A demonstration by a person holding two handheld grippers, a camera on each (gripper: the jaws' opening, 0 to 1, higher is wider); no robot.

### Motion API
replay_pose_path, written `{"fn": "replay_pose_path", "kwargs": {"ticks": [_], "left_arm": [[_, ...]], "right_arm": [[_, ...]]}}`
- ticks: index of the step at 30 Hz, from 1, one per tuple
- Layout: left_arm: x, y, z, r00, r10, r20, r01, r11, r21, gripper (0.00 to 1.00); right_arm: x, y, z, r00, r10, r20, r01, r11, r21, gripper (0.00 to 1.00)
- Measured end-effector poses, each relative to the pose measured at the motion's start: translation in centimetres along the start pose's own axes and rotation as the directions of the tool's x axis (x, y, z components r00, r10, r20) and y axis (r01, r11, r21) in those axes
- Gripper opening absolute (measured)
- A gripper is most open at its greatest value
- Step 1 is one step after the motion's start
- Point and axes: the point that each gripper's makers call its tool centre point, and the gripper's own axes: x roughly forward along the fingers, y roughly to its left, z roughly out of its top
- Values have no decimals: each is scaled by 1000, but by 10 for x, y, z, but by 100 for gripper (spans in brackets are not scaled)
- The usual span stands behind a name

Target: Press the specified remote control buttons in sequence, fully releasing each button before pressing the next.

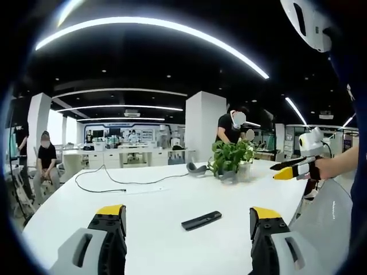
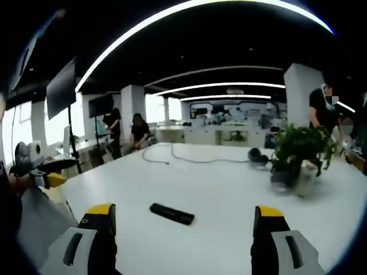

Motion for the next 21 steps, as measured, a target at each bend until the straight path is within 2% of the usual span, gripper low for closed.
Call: {"fn": "replay_pose_path", "kwargs": {"ticks": [5, 8, 11, 15, 21], "left_arm": [[0, 0, 2, 1000, 5, 8, -5, 1000, -6, 94], [0, 1, 5, 1000, 10, 20, -9, 1000, -11, 95], [0, 3, 3, 1000, 19, 11, -19, 1000, -21, 95], [0, 2, 1, 1000, 18, 0, -18, 1000, -22, 95], [-1, -1, -2, 1000, -1, -17, 1, 1000, -8, 94]], "right_arm": [[-6, 3, -2, 1000, -1, 17, 1, 1000, 3, 99], [-5, -3, -5, 1000, -23, 0, 23, 1000, -1, 99], [-5, -2, -7, 1000, -7, -4, 7, 1000, 11, 99], [-8, 1, -2, 1000, -4, 19, 4, 1000, -17, 95], [-10, 2, 7, 998, -15, 61, 16, 1000, -17, 95]]}}
